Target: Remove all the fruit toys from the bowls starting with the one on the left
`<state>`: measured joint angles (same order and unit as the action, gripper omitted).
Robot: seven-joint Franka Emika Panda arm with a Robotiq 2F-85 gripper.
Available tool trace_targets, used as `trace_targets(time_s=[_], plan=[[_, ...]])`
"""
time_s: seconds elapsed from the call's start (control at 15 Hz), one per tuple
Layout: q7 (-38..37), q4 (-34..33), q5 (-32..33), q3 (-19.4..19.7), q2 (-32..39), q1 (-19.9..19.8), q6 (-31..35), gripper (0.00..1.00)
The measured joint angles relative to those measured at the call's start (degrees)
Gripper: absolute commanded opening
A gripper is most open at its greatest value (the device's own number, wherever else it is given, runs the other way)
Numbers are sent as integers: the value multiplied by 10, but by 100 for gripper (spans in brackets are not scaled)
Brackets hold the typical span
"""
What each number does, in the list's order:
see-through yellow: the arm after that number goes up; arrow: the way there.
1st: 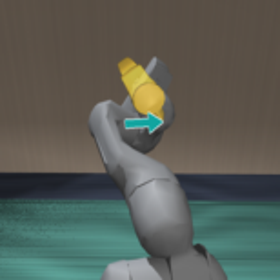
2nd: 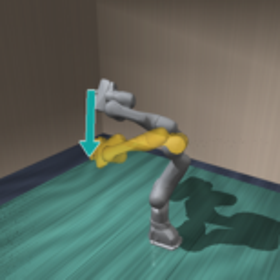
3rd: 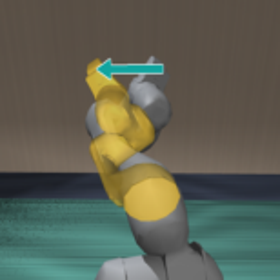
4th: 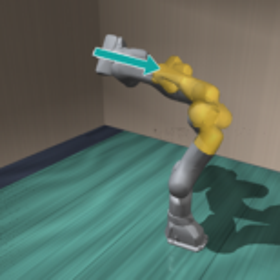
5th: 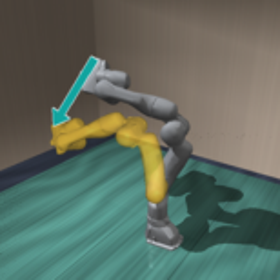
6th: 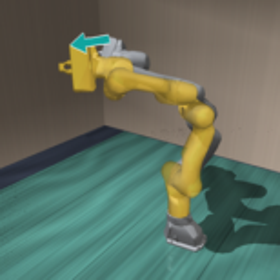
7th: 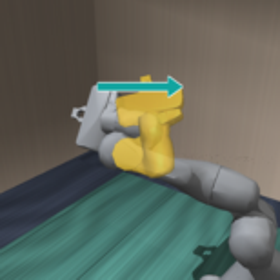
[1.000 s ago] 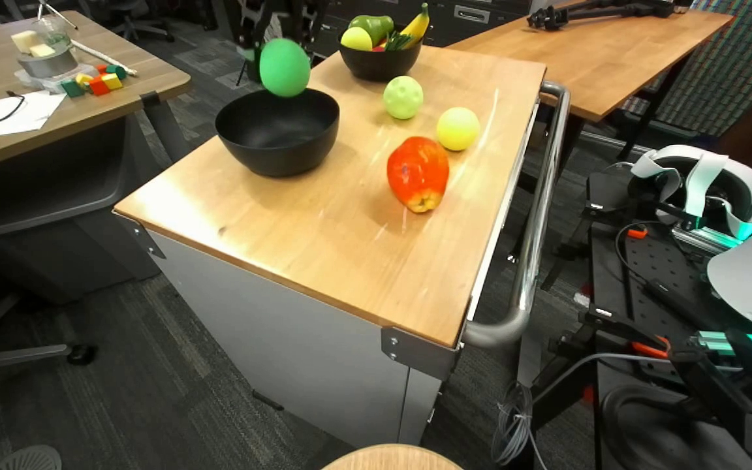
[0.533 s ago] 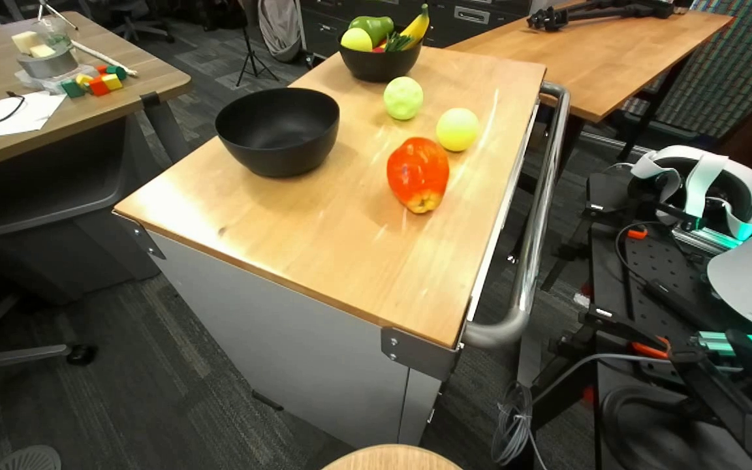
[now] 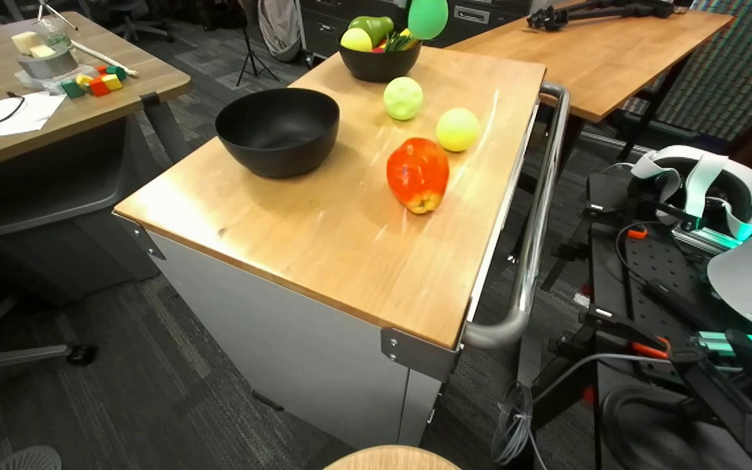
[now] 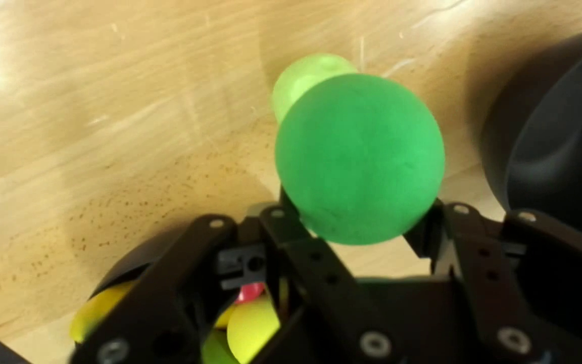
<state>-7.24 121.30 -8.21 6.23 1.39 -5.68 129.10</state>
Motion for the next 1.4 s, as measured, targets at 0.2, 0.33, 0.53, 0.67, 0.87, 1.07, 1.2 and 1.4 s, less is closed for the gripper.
trace_targets(time_s=[0.2, 0.33, 0.53, 0.67, 0.87, 1.07, 1.2, 1.4], plan=[[0, 31, 47, 4, 12, -2, 35, 21], [-1, 52, 88, 10, 17, -6, 68, 21], [-4, 75, 137, 22, 29, -14, 111, 21], [-10, 82, 161, 30, 41, -19, 135, 46], [-17, 84, 177, 35, 56, -19, 154, 77], [-21, 84, 178, 35, 58, -19, 157, 100], [-21, 83, 166, 33, 55, -19, 157, 100], [-19, 81, 134, 27, 39, -19, 156, 100]])
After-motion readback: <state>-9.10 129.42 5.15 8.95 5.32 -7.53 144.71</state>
